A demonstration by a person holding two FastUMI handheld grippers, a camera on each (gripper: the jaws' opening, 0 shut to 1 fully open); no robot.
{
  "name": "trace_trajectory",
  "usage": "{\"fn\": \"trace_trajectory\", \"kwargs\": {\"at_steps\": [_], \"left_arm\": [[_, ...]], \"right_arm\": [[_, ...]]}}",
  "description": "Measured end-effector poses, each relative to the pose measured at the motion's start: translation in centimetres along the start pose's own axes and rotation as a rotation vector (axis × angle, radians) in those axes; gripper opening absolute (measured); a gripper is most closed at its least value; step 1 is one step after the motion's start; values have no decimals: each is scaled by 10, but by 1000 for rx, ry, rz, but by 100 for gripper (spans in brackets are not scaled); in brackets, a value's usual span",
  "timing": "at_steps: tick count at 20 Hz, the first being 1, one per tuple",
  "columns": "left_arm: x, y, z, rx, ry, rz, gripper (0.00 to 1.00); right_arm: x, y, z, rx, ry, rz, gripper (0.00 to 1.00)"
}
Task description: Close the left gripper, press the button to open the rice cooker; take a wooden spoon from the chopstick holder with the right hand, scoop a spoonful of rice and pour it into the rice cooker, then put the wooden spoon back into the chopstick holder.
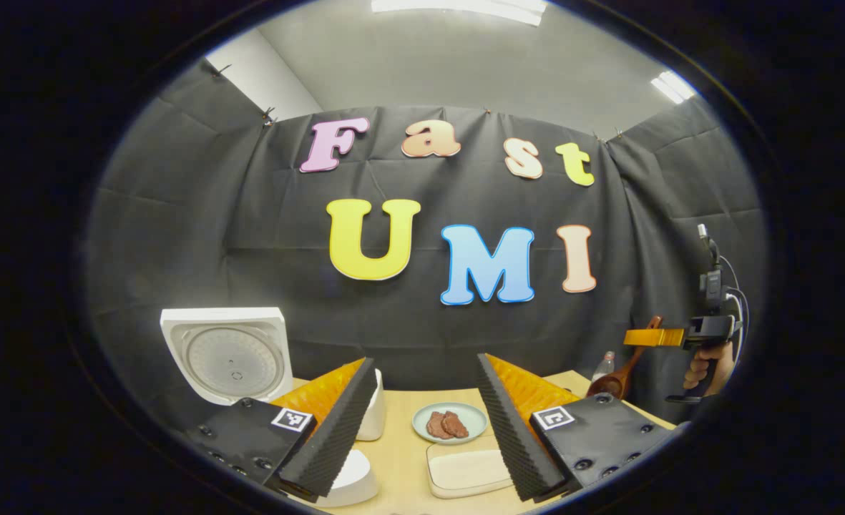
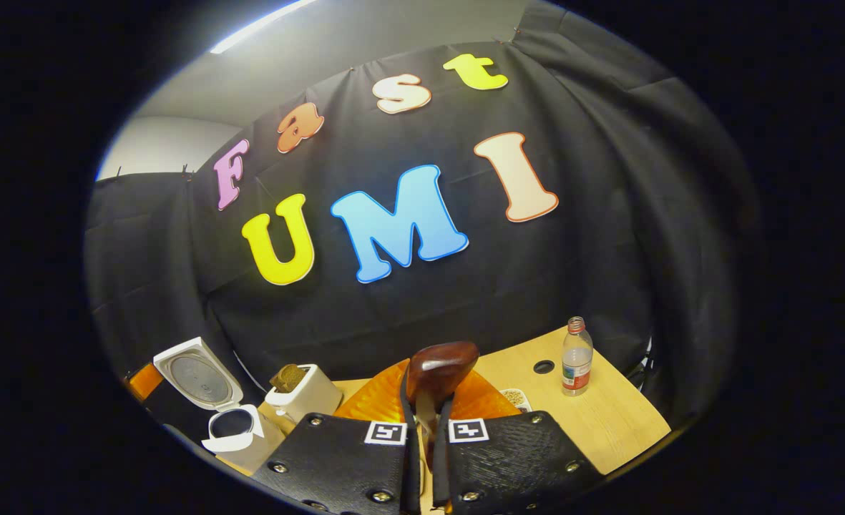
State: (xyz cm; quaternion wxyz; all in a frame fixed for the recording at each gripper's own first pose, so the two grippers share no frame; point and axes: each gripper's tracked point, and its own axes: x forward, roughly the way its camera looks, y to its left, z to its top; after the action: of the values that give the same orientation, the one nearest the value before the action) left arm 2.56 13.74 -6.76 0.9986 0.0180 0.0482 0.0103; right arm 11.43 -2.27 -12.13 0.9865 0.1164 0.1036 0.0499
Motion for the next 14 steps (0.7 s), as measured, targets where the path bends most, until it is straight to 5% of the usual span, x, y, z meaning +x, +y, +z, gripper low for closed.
{"fn": "trace_trajectory", "kwargs": {"at_steps": [14], "left_arm": [[-1,22,-1,23,26,97,96]], "right_arm": [[71,-34,-85,-26,132,-95,7]]}}
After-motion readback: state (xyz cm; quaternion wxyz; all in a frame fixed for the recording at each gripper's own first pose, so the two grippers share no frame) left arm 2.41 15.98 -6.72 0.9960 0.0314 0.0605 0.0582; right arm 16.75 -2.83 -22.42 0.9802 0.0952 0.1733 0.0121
